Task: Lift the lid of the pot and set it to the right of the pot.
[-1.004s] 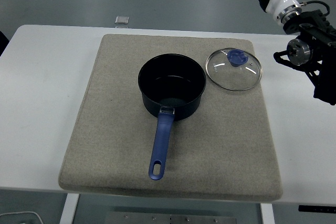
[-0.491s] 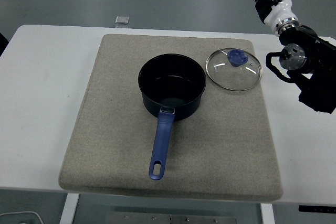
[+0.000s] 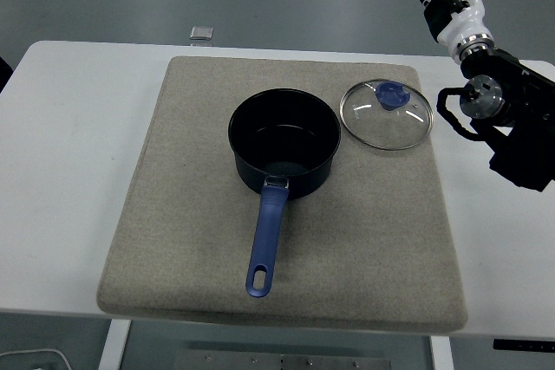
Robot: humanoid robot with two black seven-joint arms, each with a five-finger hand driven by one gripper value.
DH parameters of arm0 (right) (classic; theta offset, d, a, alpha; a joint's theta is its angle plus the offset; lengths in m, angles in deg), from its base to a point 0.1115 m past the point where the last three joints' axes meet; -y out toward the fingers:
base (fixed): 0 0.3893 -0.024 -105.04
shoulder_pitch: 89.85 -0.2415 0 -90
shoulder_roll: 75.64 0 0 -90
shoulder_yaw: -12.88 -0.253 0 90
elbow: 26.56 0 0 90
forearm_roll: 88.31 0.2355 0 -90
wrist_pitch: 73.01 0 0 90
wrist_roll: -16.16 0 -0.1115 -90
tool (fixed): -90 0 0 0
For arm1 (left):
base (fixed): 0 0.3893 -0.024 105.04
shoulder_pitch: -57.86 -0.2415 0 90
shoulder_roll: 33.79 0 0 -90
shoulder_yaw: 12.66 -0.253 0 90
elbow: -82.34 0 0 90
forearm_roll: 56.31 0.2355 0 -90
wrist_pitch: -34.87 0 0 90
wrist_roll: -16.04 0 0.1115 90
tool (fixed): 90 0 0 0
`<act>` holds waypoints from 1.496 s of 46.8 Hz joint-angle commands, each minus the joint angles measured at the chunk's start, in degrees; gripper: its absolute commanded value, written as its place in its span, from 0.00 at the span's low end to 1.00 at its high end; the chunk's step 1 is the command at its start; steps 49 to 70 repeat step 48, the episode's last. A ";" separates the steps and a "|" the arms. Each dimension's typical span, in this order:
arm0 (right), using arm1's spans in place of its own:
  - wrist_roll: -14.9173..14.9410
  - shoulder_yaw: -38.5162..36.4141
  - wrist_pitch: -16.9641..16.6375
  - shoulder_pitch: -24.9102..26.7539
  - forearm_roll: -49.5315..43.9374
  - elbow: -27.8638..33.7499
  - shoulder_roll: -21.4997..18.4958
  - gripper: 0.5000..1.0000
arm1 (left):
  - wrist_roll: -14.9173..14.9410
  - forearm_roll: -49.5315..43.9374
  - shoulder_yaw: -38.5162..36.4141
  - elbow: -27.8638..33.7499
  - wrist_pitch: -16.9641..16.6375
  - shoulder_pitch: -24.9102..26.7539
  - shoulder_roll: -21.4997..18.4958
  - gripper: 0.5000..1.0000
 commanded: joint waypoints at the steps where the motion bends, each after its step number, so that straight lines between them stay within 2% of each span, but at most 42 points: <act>1: 0.17 0.01 -0.06 0.29 -0.02 0.10 0.00 0.80 | 0.00 0.00 0.00 -0.01 0.00 0.01 0.00 1.00; 10: 0.26 0.10 -0.15 1.26 -0.80 0.19 -0.09 0.80 | 0.00 0.00 0.00 -0.01 0.00 0.01 0.00 1.00; 15: 2.02 0.10 -0.15 1.87 -0.90 0.19 -0.17 0.80 | 0.00 0.00 0.00 -0.01 0.00 0.01 0.00 1.00; 23: 2.46 0.01 -0.42 2.93 -0.98 0.45 -0.17 0.80 | 0.00 0.00 0.00 0.07 0.00 0.01 0.00 1.00; 30: 5.27 0.10 -0.85 3.54 -0.98 0.54 -0.17 0.80 | 0.00 0.00 0.00 -0.01 0.00 0.01 0.00 1.00; 70: 5.36 0.01 -0.77 3.72 -0.90 0.54 -0.35 0.80 | 0.00 0.00 0.00 -0.01 0.00 0.01 0.00 1.00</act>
